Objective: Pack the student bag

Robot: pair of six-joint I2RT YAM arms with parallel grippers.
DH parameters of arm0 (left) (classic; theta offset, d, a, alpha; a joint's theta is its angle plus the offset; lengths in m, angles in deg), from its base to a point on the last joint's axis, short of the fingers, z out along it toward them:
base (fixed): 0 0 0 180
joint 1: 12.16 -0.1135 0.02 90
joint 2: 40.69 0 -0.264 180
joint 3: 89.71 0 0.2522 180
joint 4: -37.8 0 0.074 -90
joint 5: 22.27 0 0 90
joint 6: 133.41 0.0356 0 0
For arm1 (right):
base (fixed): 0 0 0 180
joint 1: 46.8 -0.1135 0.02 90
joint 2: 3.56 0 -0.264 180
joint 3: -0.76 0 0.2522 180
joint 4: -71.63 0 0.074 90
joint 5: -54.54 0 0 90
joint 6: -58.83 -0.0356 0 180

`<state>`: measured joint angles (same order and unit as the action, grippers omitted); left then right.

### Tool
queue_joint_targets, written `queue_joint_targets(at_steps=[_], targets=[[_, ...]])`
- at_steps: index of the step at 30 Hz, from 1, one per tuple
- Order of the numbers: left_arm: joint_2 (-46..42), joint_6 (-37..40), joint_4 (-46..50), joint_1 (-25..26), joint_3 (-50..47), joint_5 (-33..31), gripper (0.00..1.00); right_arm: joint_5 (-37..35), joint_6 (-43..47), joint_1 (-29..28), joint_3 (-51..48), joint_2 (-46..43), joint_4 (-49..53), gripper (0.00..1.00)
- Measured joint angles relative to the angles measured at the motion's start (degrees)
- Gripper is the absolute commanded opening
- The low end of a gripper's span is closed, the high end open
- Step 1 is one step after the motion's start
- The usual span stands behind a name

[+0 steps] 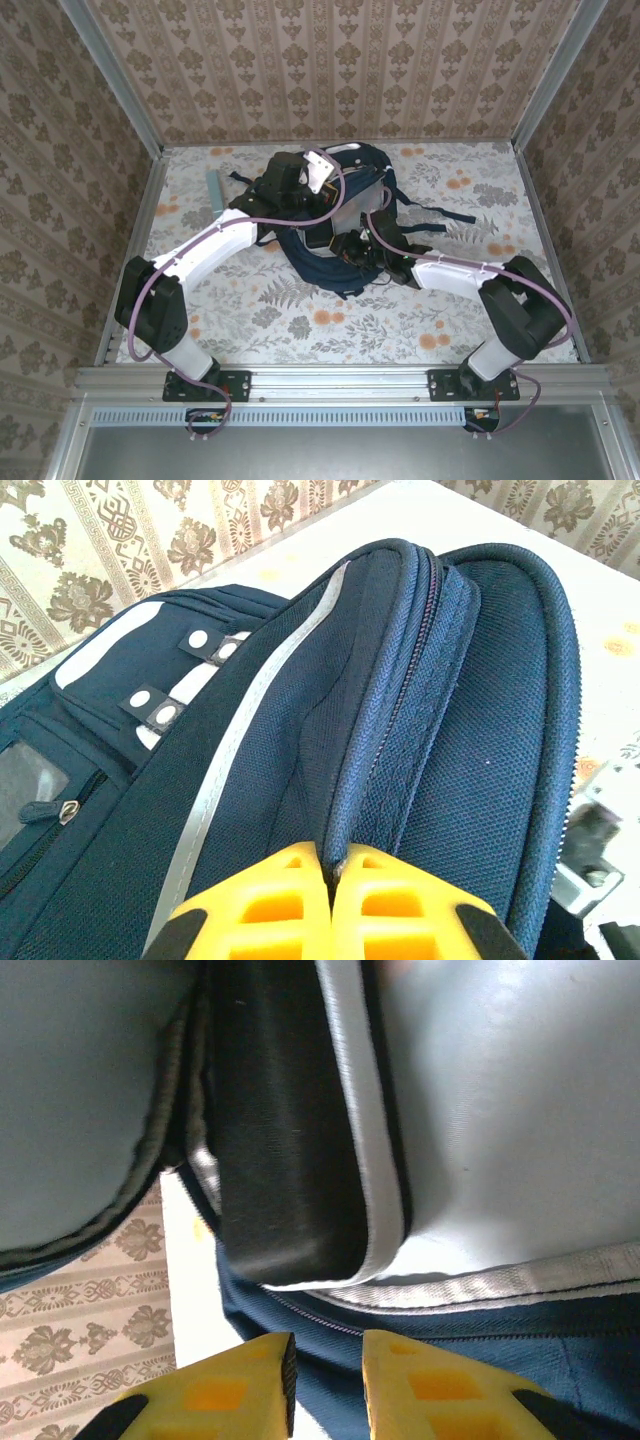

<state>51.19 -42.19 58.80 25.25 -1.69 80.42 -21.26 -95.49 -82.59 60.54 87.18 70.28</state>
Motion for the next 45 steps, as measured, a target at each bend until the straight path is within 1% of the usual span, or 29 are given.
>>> queue_joint_targets(at_steps=[4,9,14,21,26,30,33,36,38,43,45], targets=[[0.0,0.0,0.02,0.0,0.02,0.22,0.0,0.85,-0.9,0.0,0.04,3.04,-0.37,0.26],[0.0,0.0,0.02,0.0,0.02,1.01,0.0,0.57,-0.72,0.13,1.6,4.74,-1.03,0.26],[0.0,0.0,-0.04,0.0,0.02,2.49,0.0,-0.96,-0.37,0.83,4.2,5.68,-2.54,0.26],[0.0,-0.22,-0.11,-0.02,0.02,3.85,0.0,-3.06,-0.46,2.38,8.61,11.61,-6.25,0.23],[0.0,-0.52,-0.5,-0.22,0.02,4.09,0.0,-4.87,-1.11,3.32,10.99,15.1,-8.96,0.24],[0.0,-0.85,-0.94,-0.33,0.02,4.09,0.0,-4.44,-2.29,4.2,13.64,18.56,-12.13,0.27],[0.0,-1.14,-1.33,-0.44,0.02,4.0,0.0,-2.51,-3.67,4.83,14.8,20.22,-14.93,0.28],[0.0,-1.27,-1.36,-0.44,0.02,4.04,0.0,-1.01,-5.01,5.68,13.44,20.11,-17.33,0.3],[0.0,-1.29,-1.36,-0.44,0.02,4.09,0.0,-0.42,-5.66,6.49,10.51,19.08,-19.06,0.32],[1.01,-1.66,-1.38,-0.37,0.42,5.27,0.0,0.0,-6.45,8.81,-1.09,10.03,-19.43,0.38],[2.36,-1.9,-1.79,-0.07,1.46,6.64,0.0,-0.46,-6.29,9.44,-5.51,3.85,-18.34,0.41]])
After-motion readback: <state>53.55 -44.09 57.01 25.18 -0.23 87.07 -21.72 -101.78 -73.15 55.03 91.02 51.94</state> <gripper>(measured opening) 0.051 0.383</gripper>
